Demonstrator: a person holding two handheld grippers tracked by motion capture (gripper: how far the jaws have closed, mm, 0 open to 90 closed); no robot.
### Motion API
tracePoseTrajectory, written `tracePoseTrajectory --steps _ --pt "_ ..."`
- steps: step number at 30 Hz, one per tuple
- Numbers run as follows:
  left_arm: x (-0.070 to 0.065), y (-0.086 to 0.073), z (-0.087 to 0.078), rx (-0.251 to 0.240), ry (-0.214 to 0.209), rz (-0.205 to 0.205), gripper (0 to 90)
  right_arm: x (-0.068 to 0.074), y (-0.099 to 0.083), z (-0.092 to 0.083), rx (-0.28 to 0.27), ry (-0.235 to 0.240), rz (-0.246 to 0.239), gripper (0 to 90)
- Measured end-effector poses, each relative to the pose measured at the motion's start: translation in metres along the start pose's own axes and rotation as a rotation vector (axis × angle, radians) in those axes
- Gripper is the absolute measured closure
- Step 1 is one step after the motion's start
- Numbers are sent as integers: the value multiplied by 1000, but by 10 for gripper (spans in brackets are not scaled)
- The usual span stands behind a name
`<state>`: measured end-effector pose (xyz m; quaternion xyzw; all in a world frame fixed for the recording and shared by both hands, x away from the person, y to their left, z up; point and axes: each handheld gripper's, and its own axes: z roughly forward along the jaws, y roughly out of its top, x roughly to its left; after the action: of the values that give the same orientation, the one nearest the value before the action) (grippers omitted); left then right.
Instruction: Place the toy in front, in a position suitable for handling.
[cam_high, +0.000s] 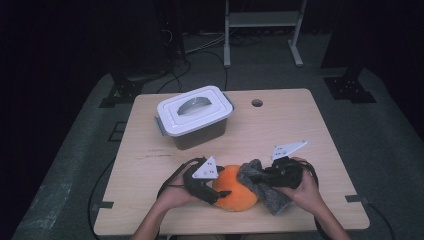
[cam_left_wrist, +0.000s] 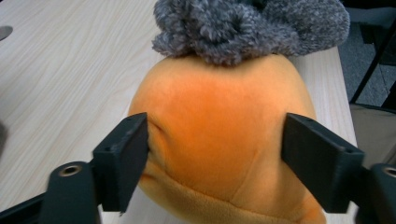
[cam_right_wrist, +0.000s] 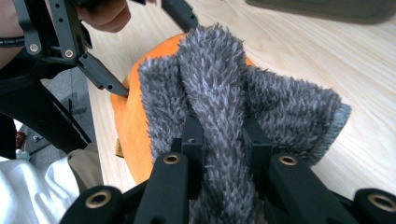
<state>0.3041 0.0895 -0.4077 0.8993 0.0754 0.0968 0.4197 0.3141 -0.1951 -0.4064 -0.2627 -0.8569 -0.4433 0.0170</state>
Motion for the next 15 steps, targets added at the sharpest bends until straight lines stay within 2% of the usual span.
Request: tracePoseTrajectory --steps 2,4,5,7,8,10,11,12,13,15 --pt "1 1 -3 -10 4 -4 196 2 0 2 2 5 -2 746" --pt "3 5 -8 -36 22 -16 144 11 -1 6 5 18 -30 745" --pt "3 5 -8 -36 22 -16 137 11 -1 6 5 18 -30 745" --pt "4 5 -4 -23 20 -40 115 18 0 7 16 9 -62 744" --pt "5 3 -1 -17 5 -60 114 20 -1 6 19 6 -67 744" --pt "7 -1 5 3 -56 -103 136 21 -2 6 23 12 -72 744" --pt "7 -1 5 3 -56 -103 178 21 -4 5 23 16 -68 743" --pt "7 -5 7 -7 -84 -105 194 20 -6 4 20 24 -63 743" --pt "7 -5 7 -7 -84 -105 208 20 -6 4 20 24 -63 743" --pt "5 -5 6 -14 -90 -94 217 16 -16 1 2 47 -33 742"
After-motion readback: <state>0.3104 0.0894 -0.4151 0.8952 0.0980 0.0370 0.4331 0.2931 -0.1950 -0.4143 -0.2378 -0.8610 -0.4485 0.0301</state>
